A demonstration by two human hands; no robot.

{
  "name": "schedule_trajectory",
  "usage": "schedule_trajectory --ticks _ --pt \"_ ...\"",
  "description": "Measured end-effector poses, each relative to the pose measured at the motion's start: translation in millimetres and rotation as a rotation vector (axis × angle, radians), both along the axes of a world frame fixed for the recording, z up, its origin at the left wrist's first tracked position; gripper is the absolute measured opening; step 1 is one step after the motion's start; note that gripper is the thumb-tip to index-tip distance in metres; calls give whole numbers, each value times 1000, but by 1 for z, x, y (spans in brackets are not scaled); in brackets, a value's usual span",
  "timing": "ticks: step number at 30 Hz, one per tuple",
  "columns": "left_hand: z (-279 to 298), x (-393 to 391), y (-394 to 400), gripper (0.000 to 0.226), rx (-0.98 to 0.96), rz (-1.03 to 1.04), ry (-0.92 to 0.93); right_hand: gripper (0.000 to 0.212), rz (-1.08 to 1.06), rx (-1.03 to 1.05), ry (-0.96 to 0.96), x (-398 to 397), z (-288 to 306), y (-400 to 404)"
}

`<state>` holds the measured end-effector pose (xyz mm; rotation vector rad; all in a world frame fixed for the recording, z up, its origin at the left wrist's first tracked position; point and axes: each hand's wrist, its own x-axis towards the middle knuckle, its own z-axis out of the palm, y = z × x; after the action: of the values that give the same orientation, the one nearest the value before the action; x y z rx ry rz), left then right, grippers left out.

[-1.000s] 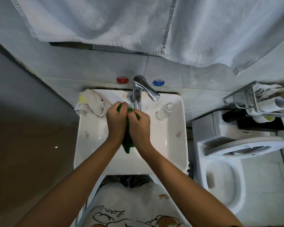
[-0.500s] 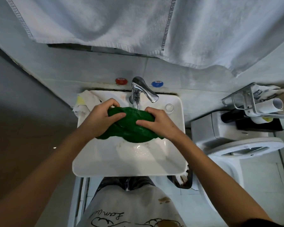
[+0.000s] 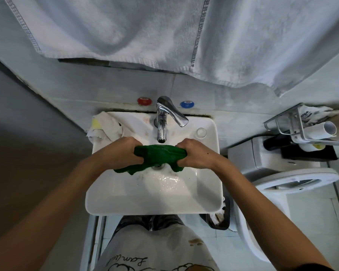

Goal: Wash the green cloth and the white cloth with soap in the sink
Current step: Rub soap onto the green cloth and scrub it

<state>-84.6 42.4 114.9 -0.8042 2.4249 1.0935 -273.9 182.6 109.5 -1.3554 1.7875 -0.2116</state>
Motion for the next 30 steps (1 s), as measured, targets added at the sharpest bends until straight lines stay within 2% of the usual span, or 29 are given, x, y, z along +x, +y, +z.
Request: schedule_trajectory --ticks 3,7,10,13,17,19,21,24,26,30 --pt "-5 4 0 18 35 13 41 33 -109 -65 -169 4 -3 5" --pt "-11 10 5 14 241 142 150 35 -247 -122 -278 13 -10 9" --pt "-15 7 7 10 301 225 227 35 -362 -177 -361 19 -15 10" --pt "-19 5 10 20 292 269 256 23 -419 -205 -433 22 -17 13" --pt "-22 6 15 18 307 269 316 7 -454 -247 -585 25 -16 16" --pt "-19 8 17 21 366 272 353 21 -509 -265 -588 27 -13 15" --pt "-13 9 21 26 407 286 372 33 -609 -283 -508 32 -13 11" --pt "-12 1 33 20 339 402 439 26 -803 -314 -378 40 -14 -2" --pt "-12 -9 44 17 174 530 526 15 -894 -341 -331 48 -13 -9" --pt "-15 -24 55 32 -98 789 653 18 -901 -455 -370 77 -3 -12"
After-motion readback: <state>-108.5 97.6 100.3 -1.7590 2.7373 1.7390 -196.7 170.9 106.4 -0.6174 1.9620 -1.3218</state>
